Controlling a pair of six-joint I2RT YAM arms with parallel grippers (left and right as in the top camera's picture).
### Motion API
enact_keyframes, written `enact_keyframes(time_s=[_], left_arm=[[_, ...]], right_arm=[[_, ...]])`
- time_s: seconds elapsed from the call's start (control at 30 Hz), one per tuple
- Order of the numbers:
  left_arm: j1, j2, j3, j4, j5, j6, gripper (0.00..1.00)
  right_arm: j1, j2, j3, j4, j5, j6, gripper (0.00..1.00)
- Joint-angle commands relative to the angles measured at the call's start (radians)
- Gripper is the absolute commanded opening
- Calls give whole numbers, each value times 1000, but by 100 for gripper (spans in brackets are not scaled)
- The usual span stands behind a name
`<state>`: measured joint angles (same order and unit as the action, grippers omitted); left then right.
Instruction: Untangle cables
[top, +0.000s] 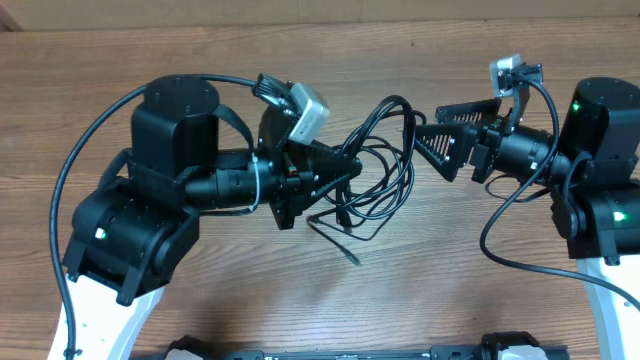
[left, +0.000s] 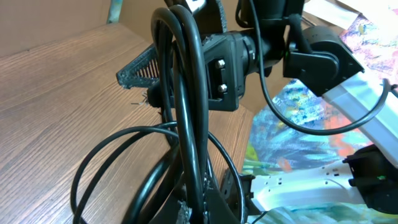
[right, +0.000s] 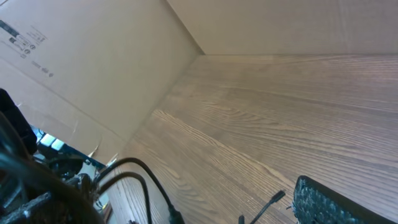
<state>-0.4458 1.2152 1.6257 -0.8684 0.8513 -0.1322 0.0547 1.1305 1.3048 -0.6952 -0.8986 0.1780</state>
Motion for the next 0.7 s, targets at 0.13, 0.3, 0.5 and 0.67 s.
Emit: enact_keyframes(time_s=[0.13, 0.3, 0.5, 0.67], left_arm=[[-13, 1, 14, 43, 81, -29, 4], [-13, 2, 14, 35, 93, -29, 4], [-13, 2, 14, 35, 92, -29, 4], [-13, 0, 14, 35, 92, -28, 4]], right_arm=[[7, -5, 3, -63, 397, 40, 100], [6, 19, 3, -140, 642, 62, 100], [0, 75, 3, -192, 763, 62, 100], [-1, 86, 3, -214, 882, 62, 100]])
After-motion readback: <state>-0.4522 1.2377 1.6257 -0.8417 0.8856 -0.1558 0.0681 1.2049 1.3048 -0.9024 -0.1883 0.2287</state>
